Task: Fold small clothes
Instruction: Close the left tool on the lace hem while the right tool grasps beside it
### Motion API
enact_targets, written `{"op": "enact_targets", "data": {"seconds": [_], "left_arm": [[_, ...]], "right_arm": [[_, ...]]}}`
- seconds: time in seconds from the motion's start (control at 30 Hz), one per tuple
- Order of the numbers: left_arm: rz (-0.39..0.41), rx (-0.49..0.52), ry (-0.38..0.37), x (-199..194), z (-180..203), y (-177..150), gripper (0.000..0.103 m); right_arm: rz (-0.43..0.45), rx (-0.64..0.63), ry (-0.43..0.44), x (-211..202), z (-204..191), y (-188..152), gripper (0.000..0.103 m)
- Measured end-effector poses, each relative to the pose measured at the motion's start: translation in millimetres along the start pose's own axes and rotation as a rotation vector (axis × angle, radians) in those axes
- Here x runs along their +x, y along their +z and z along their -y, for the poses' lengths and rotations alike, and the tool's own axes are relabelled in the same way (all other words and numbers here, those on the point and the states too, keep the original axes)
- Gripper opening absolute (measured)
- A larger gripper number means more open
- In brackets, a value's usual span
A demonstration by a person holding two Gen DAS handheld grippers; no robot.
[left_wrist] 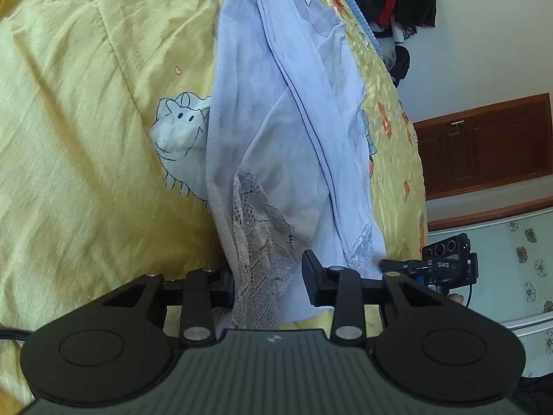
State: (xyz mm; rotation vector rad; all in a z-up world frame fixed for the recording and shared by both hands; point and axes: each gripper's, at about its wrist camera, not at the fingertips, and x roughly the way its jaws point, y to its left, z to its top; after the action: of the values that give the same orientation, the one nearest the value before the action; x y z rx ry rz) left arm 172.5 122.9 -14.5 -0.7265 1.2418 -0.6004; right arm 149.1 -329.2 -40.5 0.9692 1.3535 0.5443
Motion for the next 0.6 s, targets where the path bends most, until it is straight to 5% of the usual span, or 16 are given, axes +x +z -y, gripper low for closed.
{"op": "enact_targets", "data": {"seconds": [0.03, 0.13, 0.2, 0.23, 0.4, 0.47, 0.6], "left_arm": [[0.0, -0.001, -0.003, 0, 0, 0, 0.038], [0.01, 0.001, 0.003, 2, 2, -2, 0.036], [0.014, 0.024, 0.059, 4, 7, -5, 0.021], [0.007, 0.027, 0.103, 6, 7, -5, 0.006], [0.01, 0.046, 0.145, 6, 19, -1, 0.004], [0.028, 0.062, 0.134, -1, 31, 5, 0.004], [0.104, 0.088, -0.013, -27, 62, 39, 0.004]], "right_arm": [[-0.001, 0.006, -0.022, 2, 3, 0, 0.009], [0.018, 0.017, 0.014, 4, 10, -6, 0.006], [0.028, 0.014, 0.034, 2, 8, -9, 0.007], [0.038, 0.011, 0.042, 0, 7, -9, 0.007], [0.074, 0.041, 0.175, -13, 5, -3, 0.007], [0.097, 0.046, 0.23, -19, -2, 2, 0.007], [0.146, 0.021, 0.359, -34, -28, 29, 0.008]]}}
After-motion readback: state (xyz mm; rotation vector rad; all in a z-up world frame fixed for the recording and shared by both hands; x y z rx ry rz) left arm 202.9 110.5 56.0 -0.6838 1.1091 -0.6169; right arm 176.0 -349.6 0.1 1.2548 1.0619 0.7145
